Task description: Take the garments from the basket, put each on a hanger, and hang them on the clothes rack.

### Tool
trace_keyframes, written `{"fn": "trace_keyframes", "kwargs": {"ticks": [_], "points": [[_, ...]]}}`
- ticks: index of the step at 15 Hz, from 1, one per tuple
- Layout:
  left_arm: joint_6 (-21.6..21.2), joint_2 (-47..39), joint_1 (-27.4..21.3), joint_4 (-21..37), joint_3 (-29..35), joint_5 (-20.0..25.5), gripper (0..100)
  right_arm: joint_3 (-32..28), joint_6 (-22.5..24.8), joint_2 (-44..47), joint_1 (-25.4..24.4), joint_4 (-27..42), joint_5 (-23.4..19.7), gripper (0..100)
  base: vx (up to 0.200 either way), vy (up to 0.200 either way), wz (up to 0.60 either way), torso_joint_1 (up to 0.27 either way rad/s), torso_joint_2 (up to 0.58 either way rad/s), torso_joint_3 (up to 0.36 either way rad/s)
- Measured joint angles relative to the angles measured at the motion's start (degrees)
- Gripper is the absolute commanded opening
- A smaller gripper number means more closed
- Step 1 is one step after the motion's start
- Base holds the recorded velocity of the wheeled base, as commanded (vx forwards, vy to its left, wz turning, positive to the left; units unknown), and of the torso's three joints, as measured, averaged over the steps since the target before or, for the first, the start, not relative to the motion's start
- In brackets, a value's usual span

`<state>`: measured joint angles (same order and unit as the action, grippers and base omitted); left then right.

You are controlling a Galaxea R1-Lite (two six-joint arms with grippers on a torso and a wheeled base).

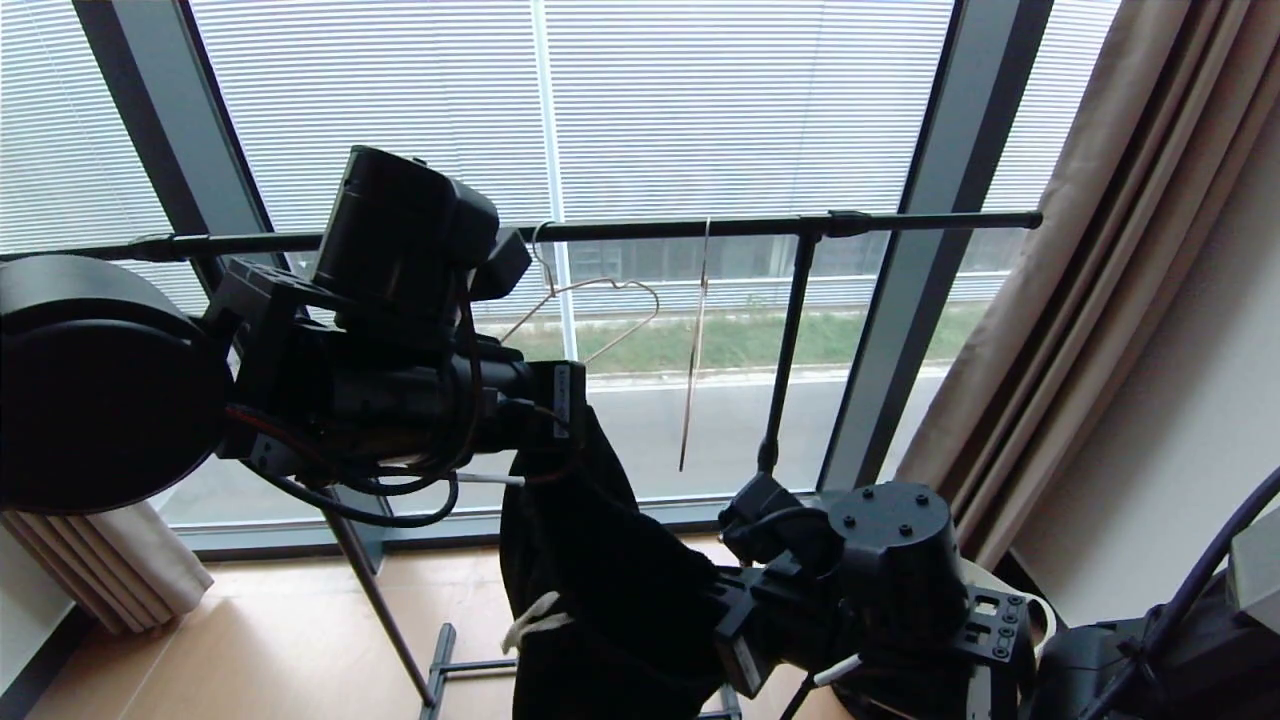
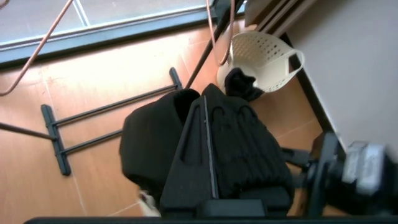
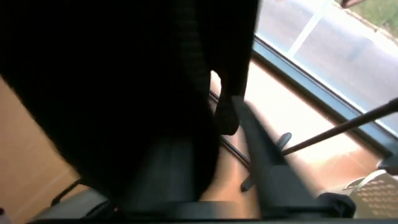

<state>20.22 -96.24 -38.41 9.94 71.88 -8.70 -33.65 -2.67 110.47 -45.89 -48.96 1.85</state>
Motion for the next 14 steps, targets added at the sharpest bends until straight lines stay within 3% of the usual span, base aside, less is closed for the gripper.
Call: {"fn": "trace_keyframes", "kwargs": {"ticks": [4,5,9,14], "points": [[-4.0,2.6,0.0,-0.1,-6.6,0.4,0,-0.3,-3.8,-2.0,5.6,-3.4,0.0,0,0.000,0.000,0.00,0.000,0.00,0.000],[-5.3,3.3,0.0,-0.2,-8.2,0.8,100,-0.5,-3.8,-2.5,6.1,-3.6,0.1,0,0.000,0.000,0.00,0.000,0.00,0.000],[-8.7,5.9,-0.2,-0.6,-13.3,1.5,100,-1.1,-3.8,-4.7,7.2,-3.2,0.1,0,0.000,0.000,0.00,0.000,0.00,0.000],[-14.4,11.9,2.2,-3.6,-22.0,6.3,100,-1.7,-3.7,-7.3,9.1,-2.9,0.8,0,0.000,0.000,0.00,0.000,0.00,0.000]]}}
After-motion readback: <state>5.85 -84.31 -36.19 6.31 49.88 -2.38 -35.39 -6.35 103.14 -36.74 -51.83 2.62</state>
